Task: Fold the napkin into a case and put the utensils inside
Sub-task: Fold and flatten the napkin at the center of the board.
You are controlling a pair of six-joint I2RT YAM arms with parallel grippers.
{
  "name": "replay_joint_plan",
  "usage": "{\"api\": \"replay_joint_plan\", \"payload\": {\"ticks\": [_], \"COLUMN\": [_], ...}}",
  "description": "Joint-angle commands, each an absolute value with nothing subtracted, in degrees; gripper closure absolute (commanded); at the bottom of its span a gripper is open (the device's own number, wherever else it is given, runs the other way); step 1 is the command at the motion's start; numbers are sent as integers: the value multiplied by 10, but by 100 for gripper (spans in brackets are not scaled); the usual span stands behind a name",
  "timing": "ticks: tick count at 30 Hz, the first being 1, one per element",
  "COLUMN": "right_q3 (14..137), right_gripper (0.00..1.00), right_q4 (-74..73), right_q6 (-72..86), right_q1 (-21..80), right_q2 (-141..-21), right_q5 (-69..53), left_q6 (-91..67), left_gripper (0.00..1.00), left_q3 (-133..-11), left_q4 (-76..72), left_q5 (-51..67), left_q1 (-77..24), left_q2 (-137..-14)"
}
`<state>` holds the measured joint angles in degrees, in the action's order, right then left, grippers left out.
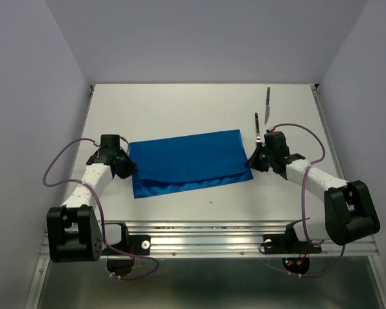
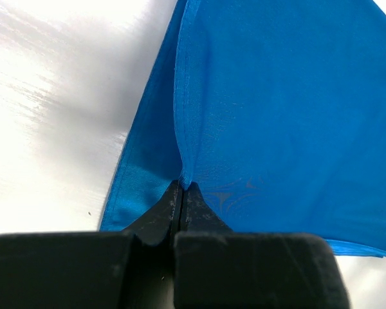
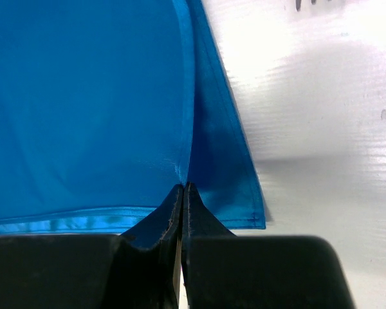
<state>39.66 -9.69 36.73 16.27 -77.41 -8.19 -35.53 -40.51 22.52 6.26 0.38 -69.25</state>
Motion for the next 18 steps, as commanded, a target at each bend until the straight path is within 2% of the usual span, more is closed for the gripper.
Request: {"api": "replay_joint_plan", "payload": {"ticks": [1, 18], "right_q3": [383, 356], "right_gripper": [99, 99], "right_q4": [-76, -65], "right_q6": [369, 381], "right_q1": [167, 167], "right_q2": [-777, -777], "right_q5": [-84, -79], "left_q6": [-365, -377], "left_gripper": [100, 100], "left_q3": [-395, -393], "left_q4": [230, 234], "left_q5": [54, 39], "left_q1": [3, 3], "left_q2": [-692, -704]}}
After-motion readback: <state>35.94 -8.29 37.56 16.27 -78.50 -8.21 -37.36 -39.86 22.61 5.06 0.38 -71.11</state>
